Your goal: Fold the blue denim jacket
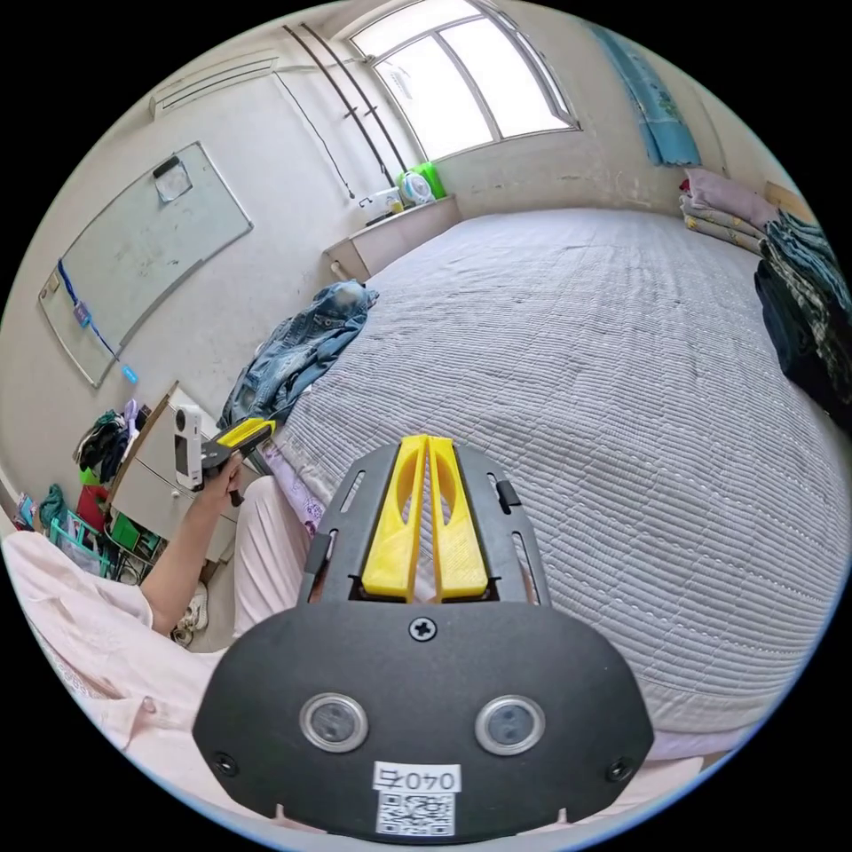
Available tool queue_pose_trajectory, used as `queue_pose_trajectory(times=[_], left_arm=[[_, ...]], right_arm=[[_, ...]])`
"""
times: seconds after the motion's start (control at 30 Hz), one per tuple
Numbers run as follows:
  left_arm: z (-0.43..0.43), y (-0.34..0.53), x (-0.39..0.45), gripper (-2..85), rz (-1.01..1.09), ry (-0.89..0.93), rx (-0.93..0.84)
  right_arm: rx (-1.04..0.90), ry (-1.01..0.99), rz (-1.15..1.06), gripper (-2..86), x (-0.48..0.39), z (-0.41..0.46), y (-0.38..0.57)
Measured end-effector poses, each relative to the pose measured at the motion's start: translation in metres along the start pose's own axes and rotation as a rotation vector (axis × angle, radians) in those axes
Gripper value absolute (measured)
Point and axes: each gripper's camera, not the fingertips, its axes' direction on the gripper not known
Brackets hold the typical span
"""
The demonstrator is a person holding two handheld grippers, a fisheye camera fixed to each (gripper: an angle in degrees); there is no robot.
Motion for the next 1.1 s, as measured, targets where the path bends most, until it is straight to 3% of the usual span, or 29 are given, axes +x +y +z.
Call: queue_pose_trajectory(times=[0.27,0.7,0.87,1.1], left_arm=[[0.031,-0.020,0.023,3.8,0.141,-0.114,0.011],[0.113,-0.047,0.018,-0.4,0.262,-0.163,-0.178],[0.084,-0.037,-0.038,-1.4,0.182,0.099,-0.083],[0.026,0.021,-0.104,-1.4,0.269,0.707,0.136]], right_arm=[[-0.010,-0.015,0.034,-0.9,0.006,-0.020,-0.024],[-0.035,-0.050,0.076,-1.0,0.029,-0.041,-0.056],[-0.071,-0.199,0.032,-1.0,0.030,-0.022,-0.099],[-0.213,-0.325,-0.101,-0.9,0.002,0.058,-0.173]])
